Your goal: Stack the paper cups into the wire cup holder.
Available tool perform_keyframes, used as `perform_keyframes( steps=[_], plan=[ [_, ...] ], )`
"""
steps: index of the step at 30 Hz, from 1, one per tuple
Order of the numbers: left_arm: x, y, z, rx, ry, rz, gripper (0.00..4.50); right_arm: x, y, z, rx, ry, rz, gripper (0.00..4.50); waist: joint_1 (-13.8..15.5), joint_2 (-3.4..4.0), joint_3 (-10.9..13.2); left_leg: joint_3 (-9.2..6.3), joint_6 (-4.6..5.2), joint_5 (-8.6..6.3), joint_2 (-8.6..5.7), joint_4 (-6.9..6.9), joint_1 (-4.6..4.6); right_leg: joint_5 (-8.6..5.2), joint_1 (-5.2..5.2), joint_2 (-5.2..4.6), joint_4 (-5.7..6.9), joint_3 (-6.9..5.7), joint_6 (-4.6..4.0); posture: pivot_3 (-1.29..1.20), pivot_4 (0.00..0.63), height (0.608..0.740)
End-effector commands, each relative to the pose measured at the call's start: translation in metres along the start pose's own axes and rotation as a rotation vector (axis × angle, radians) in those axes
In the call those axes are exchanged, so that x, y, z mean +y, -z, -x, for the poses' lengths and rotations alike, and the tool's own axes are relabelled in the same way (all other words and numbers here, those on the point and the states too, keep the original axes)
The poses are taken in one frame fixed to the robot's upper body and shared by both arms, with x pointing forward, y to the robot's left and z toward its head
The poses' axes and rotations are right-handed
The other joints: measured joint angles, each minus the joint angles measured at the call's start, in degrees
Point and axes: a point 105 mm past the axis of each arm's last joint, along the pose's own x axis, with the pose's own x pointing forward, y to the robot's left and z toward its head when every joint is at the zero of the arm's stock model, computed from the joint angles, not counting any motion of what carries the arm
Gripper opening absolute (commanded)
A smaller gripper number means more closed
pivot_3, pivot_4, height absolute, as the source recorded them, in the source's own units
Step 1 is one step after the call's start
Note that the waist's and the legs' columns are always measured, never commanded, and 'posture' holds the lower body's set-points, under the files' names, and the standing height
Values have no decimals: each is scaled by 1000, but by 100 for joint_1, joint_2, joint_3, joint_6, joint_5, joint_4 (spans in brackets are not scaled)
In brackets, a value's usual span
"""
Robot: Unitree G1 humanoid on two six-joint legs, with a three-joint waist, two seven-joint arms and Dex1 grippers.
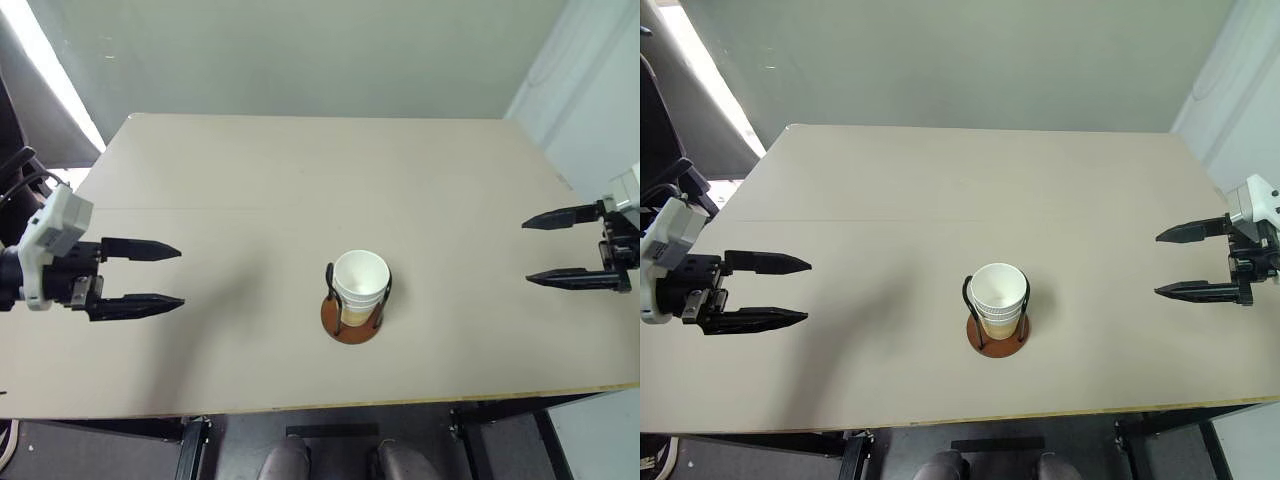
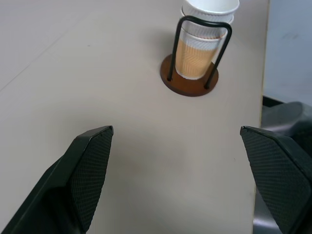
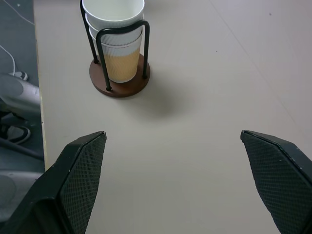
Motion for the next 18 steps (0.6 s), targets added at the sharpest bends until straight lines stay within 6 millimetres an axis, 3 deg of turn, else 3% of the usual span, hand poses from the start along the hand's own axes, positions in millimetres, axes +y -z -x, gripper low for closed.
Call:
perform_keyframes(
  steps=[1, 18],
  plan=[
    [-3, -8, 1, -15, -18, -29, 4453, -1, -6, 0, -6, 0, 27, 4500, -9, -1, 0, 0, -2, 0, 0, 0, 0, -3, -5, 1, 12, -1, -6, 0, 150, 740],
    [6, -6, 0, -12, -36, -34, 4453, -6, -10, -11, -30, 27, 13, 4500, -33, 0, 1, -7, -22, 1, 6, -15, -1, -17, -19, 5, 29, -13, -28, 0, 150, 740]
  ],
)
